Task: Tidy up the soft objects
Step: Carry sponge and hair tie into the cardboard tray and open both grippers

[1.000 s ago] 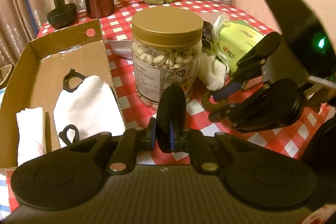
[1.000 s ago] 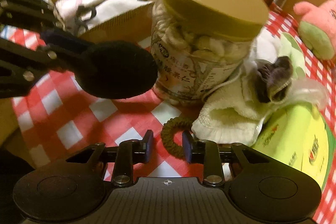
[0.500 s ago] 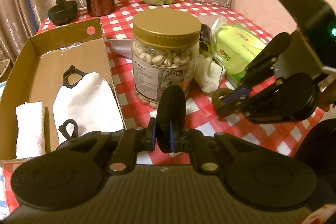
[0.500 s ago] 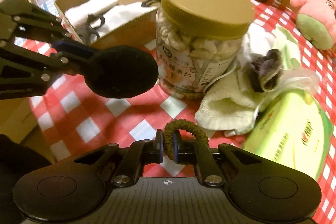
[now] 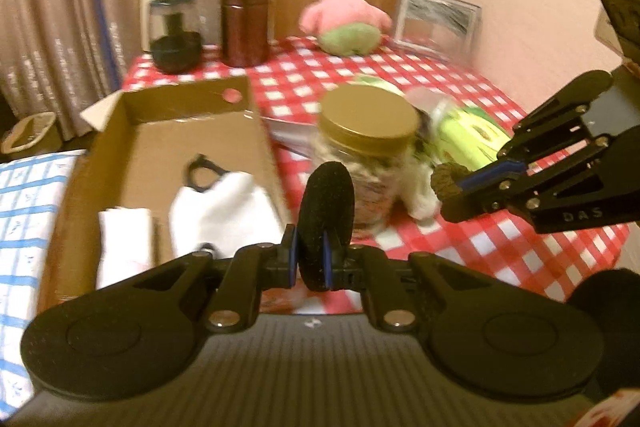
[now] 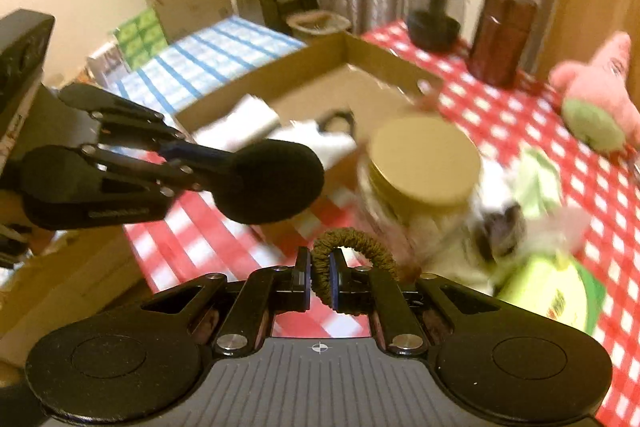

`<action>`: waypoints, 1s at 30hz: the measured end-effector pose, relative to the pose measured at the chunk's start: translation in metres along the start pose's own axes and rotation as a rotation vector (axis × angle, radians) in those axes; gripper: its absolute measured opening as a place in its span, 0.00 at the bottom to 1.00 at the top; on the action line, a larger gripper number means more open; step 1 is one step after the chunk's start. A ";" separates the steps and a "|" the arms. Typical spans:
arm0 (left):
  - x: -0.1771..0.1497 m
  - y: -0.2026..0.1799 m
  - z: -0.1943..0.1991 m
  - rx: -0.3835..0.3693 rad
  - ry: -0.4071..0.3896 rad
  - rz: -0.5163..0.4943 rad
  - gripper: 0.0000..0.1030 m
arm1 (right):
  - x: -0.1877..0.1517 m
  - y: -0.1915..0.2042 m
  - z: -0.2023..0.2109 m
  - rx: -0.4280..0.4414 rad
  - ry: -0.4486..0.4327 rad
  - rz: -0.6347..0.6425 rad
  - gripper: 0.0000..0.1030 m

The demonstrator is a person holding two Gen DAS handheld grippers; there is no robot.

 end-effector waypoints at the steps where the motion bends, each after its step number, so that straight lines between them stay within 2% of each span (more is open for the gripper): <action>1: 0.002 0.006 0.006 0.016 -0.008 0.007 0.11 | 0.006 0.005 -0.001 0.003 -0.010 0.007 0.09; 8: 0.013 0.054 0.033 0.114 -0.035 0.041 0.11 | 0.053 0.037 -0.026 0.048 -0.078 -0.002 0.09; 15: 0.016 0.100 0.033 0.165 -0.042 0.079 0.11 | 0.079 0.051 -0.060 0.061 -0.096 -0.024 0.09; 22: 0.011 0.132 0.021 0.175 -0.049 0.132 0.12 | 0.081 0.057 -0.088 0.061 -0.092 -0.034 0.09; 23: 0.010 0.135 0.019 0.176 -0.050 0.132 0.12 | 0.080 0.058 -0.091 0.062 -0.098 -0.037 0.09; 25: 0.009 0.138 0.015 0.181 -0.056 0.126 0.19 | 0.079 0.059 -0.097 0.074 -0.092 -0.052 0.09; 30: 0.000 0.142 0.014 0.194 -0.066 0.134 0.20 | 0.074 0.057 -0.103 0.070 -0.086 -0.068 0.13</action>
Point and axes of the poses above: each gripper's, at about its wrist camera, not at the fingertips, and z roughly against the way its jaws point, y to its left, x to its top, the point moved 8 cm from there along -z, roughly the way its jaws point, and after that the axes turned 15 degrees about -x, right-handed, at the moved point
